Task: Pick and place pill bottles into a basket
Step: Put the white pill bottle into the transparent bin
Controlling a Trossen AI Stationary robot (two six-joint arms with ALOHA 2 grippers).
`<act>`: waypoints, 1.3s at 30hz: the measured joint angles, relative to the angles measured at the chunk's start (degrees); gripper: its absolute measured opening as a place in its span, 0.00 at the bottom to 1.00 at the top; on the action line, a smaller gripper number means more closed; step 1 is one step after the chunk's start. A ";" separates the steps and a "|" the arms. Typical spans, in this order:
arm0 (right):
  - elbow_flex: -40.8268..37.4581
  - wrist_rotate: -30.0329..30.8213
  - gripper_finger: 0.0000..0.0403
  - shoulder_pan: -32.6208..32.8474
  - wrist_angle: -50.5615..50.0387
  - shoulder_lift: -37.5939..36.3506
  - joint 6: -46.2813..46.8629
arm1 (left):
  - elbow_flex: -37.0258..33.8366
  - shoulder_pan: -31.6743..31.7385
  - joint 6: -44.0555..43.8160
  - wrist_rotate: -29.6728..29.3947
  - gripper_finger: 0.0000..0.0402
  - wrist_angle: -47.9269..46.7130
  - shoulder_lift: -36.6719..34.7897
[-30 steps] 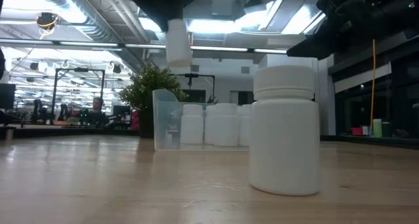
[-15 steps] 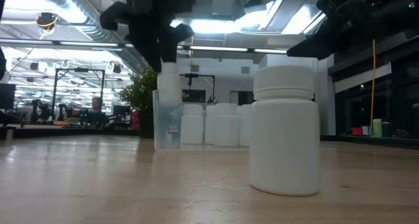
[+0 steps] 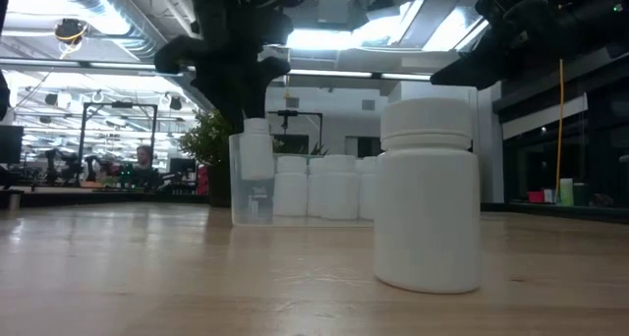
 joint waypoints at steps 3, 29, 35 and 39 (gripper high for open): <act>0.00 0.00 0.01 0.01 0.00 0.00 -0.01 | 0.00 -0.04 0.02 0.02 0.36 0.10 0.00; 0.00 0.02 0.01 -0.01 0.03 0.01 -0.14 | 0.07 -1.33 -0.28 -3.04 0.36 1.28 2.87; 0.00 0.09 0.01 -0.01 0.05 0.01 -0.15 | 0.02 -1.36 -0.28 -2.54 0.36 0.87 4.20; 0.00 0.09 0.01 -0.01 0.01 0.01 -0.14 | 0.02 -1.33 -0.06 -2.58 0.36 1.23 4.17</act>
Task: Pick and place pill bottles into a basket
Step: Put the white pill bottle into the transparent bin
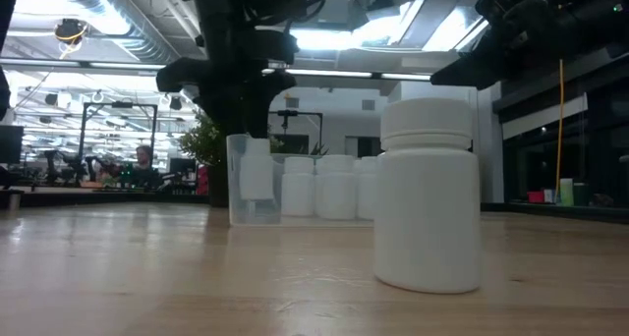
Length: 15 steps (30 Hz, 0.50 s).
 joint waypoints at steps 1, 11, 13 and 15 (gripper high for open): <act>0.00 0.00 0.01 0.00 -0.02 0.00 -0.02 | 0.00 0.00 0.00 0.00 0.36 -0.11 0.00; 0.00 0.02 0.01 0.00 -0.03 0.00 0.00 | 0.00 0.00 -0.59 0.23 0.40 -0.11 0.01; 0.00 0.02 0.01 0.00 -0.04 0.00 0.07 | 0.00 0.00 -1.13 0.23 0.42 -0.11 0.00; 0.00 0.02 0.01 0.00 -0.04 0.00 0.07 | 0.00 0.00 -1.69 0.21 0.43 -0.11 0.00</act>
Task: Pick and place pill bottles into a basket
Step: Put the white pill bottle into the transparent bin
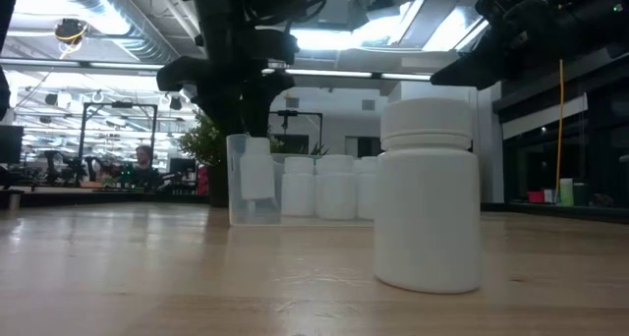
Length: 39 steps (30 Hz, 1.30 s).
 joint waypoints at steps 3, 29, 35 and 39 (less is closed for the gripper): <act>0.00 0.00 0.01 0.00 0.00 0.00 0.02 | 0.00 0.00 -0.47 0.00 0.44 0.00 0.00; 0.00 0.00 0.01 0.00 0.00 0.00 0.04 | 0.00 0.00 -0.27 -0.22 0.47 2.80 -0.04; 0.00 0.00 0.01 0.00 0.00 0.00 0.04 | 0.00 -0.27 -0.22 -3.01 0.48 2.64 -0.26; 0.00 0.02 0.01 0.00 0.00 0.02 0.04 | 0.05 -1.12 1.93 -7.66 0.47 1.92 -1.53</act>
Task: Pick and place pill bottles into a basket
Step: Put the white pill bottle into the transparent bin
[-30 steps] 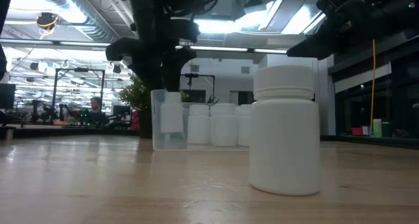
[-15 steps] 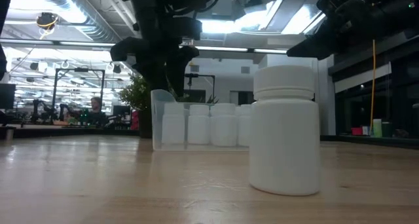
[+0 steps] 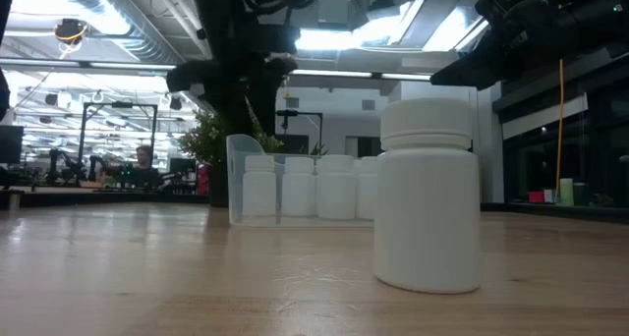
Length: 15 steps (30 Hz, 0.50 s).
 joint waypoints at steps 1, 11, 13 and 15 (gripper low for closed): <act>0.00 -0.01 0.01 0.00 0.00 0.00 0.02 | 0.12 -0.27 0.50 -0.78 0.46 -0.43 -0.39; 0.00 0.00 0.01 0.00 -0.11 0.00 -0.07 | 4.46 -0.94 -2.03 0.73 0.31 -5.49 -6.33; 0.00 0.00 0.01 0.00 -0.06 0.00 -0.03 | 3.65 -0.18 -2.96 2.48 0.25 -5.36 -9.27; 0.00 -0.01 0.01 0.00 -0.09 0.00 0.00 | 2.31 0.83 -5.35 4.02 0.17 -4.42 -12.64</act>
